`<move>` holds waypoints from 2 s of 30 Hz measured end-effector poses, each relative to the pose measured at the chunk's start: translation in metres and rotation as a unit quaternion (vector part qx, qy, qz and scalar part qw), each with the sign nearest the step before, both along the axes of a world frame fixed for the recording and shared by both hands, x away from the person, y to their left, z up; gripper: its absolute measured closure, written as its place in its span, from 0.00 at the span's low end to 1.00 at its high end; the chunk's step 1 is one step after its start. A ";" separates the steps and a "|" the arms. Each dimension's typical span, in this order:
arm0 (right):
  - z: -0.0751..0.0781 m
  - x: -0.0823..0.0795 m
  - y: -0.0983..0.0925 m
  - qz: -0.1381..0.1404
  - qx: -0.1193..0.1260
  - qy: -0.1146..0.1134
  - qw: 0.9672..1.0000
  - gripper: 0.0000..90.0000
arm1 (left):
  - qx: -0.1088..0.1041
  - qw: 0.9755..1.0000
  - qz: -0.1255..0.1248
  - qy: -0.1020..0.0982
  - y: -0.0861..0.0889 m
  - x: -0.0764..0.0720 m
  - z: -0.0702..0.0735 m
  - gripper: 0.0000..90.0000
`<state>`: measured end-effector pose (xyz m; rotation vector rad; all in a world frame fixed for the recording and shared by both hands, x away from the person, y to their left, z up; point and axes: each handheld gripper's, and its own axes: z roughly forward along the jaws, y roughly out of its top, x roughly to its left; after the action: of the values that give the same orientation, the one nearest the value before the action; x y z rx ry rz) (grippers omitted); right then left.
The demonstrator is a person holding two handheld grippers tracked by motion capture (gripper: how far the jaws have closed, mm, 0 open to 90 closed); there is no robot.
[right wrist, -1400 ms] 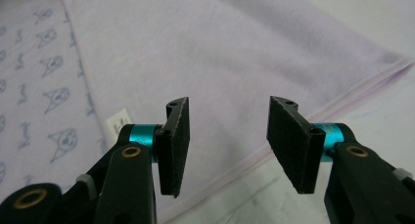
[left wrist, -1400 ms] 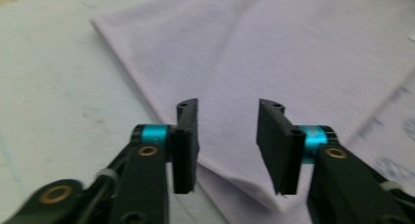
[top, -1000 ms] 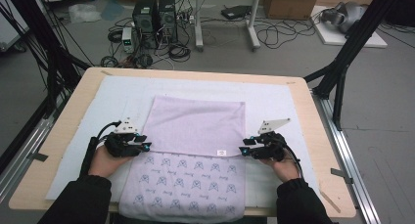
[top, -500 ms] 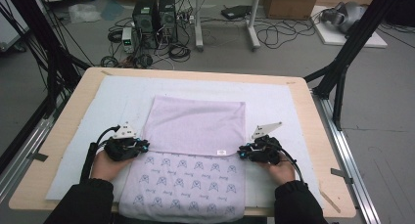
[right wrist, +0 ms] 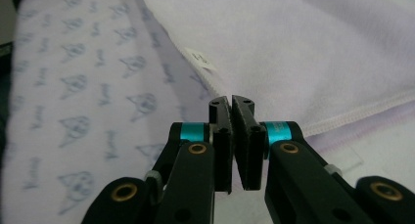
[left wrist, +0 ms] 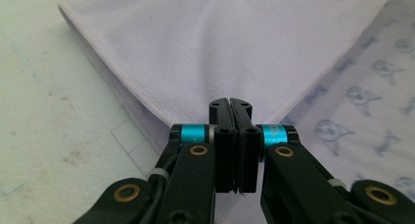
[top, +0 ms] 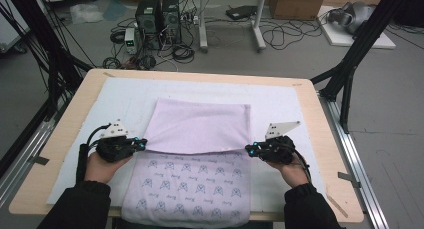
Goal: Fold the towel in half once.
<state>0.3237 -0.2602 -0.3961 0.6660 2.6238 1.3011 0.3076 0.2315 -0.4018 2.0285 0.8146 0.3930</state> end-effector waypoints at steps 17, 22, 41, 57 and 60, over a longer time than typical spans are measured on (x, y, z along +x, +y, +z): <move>-0.017 -0.061 0.010 0.048 -0.004 0.012 0.999 0.72 | -0.006 0.999 -0.049 0.003 0.013 -0.063 -0.010 0.80; -0.041 -0.047 0.012 0.042 -0.008 0.052 0.998 0.71 | 0.020 0.997 -0.068 0.031 -0.003 -0.049 -0.033 0.79; -0.026 -0.042 0.015 0.048 -0.011 0.039 0.998 0.97 | 0.000 0.998 -0.056 0.027 -0.001 -0.050 -0.018 0.98; -0.001 -0.084 0.002 0.065 0.027 0.056 0.996 0.72 | 0.002 0.997 -0.068 0.022 0.009 -0.090 -0.006 0.76; -0.002 -0.058 0.000 0.033 0.014 0.042 0.998 0.69 | 0.005 0.999 -0.053 0.010 0.004 -0.065 -0.004 0.75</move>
<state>0.2652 -0.2603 -0.3977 0.6568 2.7200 1.3598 0.2422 0.2359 -0.4060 2.0765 0.7152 0.3189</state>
